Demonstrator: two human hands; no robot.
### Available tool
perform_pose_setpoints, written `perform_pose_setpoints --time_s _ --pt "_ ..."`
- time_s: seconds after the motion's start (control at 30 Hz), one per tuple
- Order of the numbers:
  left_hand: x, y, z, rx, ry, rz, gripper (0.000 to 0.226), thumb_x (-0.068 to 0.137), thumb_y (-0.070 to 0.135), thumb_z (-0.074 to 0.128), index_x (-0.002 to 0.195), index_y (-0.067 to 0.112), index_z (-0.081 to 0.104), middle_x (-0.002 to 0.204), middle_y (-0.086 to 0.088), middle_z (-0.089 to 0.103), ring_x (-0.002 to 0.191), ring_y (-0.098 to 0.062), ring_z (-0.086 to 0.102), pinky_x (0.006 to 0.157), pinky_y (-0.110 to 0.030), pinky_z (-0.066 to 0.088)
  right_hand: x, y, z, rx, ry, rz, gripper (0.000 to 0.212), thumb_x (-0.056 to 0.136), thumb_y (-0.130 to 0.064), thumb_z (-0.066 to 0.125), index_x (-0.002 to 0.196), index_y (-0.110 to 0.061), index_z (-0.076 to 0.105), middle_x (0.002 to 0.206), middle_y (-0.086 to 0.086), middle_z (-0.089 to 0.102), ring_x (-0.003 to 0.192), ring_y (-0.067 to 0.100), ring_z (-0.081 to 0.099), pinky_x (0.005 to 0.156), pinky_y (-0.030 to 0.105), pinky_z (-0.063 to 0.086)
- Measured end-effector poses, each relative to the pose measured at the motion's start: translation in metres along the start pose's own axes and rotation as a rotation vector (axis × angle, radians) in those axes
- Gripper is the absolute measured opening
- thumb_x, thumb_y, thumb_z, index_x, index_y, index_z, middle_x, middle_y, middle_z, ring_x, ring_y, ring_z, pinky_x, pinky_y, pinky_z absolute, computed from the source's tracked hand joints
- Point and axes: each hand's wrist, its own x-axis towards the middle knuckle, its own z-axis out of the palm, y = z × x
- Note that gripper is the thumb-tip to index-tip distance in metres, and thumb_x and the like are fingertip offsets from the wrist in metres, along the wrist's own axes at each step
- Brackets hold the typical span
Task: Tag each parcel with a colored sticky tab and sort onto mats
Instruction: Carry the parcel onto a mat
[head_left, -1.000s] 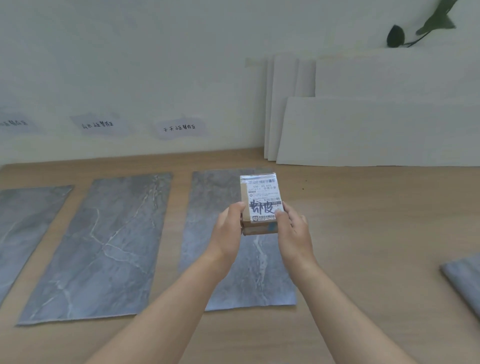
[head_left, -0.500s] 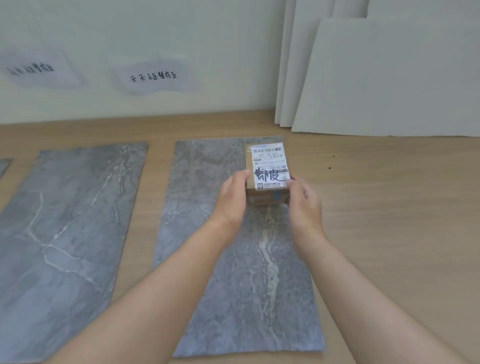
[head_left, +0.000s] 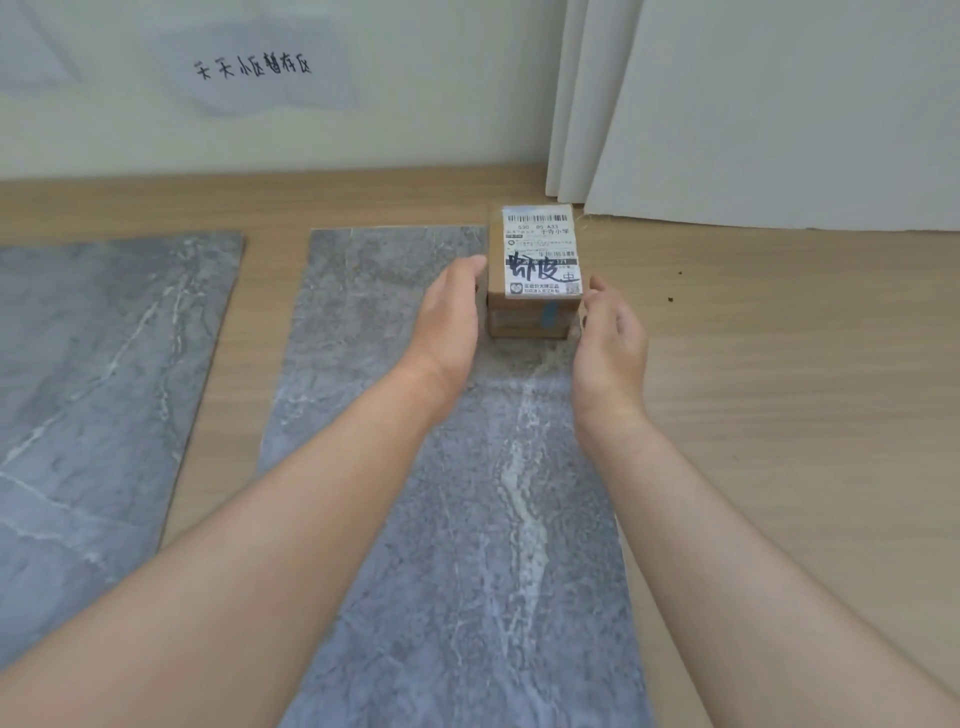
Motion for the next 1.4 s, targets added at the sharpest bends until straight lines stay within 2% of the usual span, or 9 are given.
perform_pose_setpoints --time_s 0.13,0.23,0.4,0.63,0.83,0.9,1.0,1.2,1.4 --pt "-0.027 0.006 -0.014 0.018 0.014 -0.028 0.043 0.098 0.05 0.042 0.137 0.032 0.05 0.147 0.005 0.048 0.138 -0.014 0.041 0.12 -0.044 0.03 -0.027 -0.022 -0.009 -0.02 -0.009 0.015 0.04 0.103 -0.029 0.048 0.14 -0.02 0.059 0.128 -0.015 0.062 0.113 -0.008 0.053 0.1 0.02 0.04" --pt "-0.058 0.022 -0.022 0.016 0.014 -0.037 0.044 0.094 0.055 0.044 0.135 0.039 0.048 0.151 0.006 0.045 0.141 -0.015 0.039 0.12 -0.046 0.029 -0.054 -0.047 -0.016 -0.001 -0.038 0.015 0.033 0.104 -0.026 0.047 0.134 -0.021 0.061 0.115 -0.025 0.06 0.105 -0.016 0.05 0.089 0.01 0.038" --pt "-0.127 0.069 -0.03 0.014 -0.001 0.015 0.049 0.101 0.049 0.041 0.146 0.03 0.044 0.151 0.006 0.045 0.141 -0.013 0.038 0.121 -0.044 0.027 -0.107 -0.102 -0.027 0.028 -0.059 -0.023 0.029 0.104 -0.025 0.047 0.128 -0.024 0.064 0.111 -0.026 0.062 0.107 -0.013 0.055 0.097 0.015 0.042" --pt "-0.229 0.139 -0.054 -0.008 -0.012 0.142 0.068 0.08 0.057 0.043 0.143 0.031 0.047 0.15 0.007 0.045 0.142 -0.013 0.037 0.123 -0.043 0.025 -0.2 -0.193 -0.043 0.081 -0.111 -0.139 0.026 0.098 -0.033 0.05 0.116 -0.03 0.067 0.12 -0.016 0.067 0.118 0.001 0.059 0.113 0.034 0.044" --pt "-0.315 0.188 -0.075 -0.058 0.002 0.236 0.049 0.086 0.055 0.045 0.132 0.038 0.049 0.146 0.006 0.049 0.14 -0.013 0.04 0.122 -0.043 0.026 -0.289 -0.257 -0.057 0.116 -0.179 -0.219 0.024 0.1 -0.032 0.049 0.115 -0.031 0.067 0.118 0.015 0.067 0.11 0.026 0.061 0.098 0.04 0.051" --pt "-0.342 0.198 -0.084 -0.071 0.017 0.256 0.045 0.095 0.05 0.046 0.136 0.034 0.05 0.146 0.005 0.05 0.139 -0.013 0.041 0.122 -0.043 0.027 -0.32 -0.269 -0.059 0.104 -0.193 -0.243 0.029 0.092 -0.042 0.05 0.112 -0.033 0.069 0.12 0.003 0.072 0.112 0.019 0.065 0.106 0.043 0.049" --pt "-0.385 0.209 -0.101 -0.067 0.054 0.282 0.048 0.082 0.059 0.048 0.125 0.039 0.057 0.14 0.01 0.053 0.136 -0.012 0.044 0.121 -0.042 0.029 -0.365 -0.279 -0.059 0.097 -0.209 -0.272 0.038 0.082 -0.048 0.048 0.11 -0.034 0.071 0.124 -0.014 0.069 0.123 0.006 0.059 0.113 0.038 0.044" --pt "-0.46 0.212 -0.144 -0.153 0.092 0.295 0.02 0.102 0.042 0.043 0.113 0.035 0.059 0.12 0.012 0.057 0.121 -0.011 0.049 0.117 -0.04 0.033 -0.452 -0.288 -0.052 0.131 -0.243 -0.281 0.039 0.086 -0.043 0.05 0.115 -0.03 0.072 0.123 -0.012 0.07 0.122 0.008 0.06 0.112 0.039 0.045" --pt "-0.516 0.198 -0.208 -0.173 0.074 0.289 0.023 0.103 0.043 0.041 0.117 0.034 0.056 0.118 0.009 0.054 0.118 -0.011 0.047 0.11 -0.033 0.036 -0.541 -0.281 -0.035 0.13 -0.246 -0.308 0.027 0.103 -0.027 0.047 0.117 -0.027 0.07 0.126 -0.008 0.068 0.125 0.01 0.059 0.114 0.039 0.043"
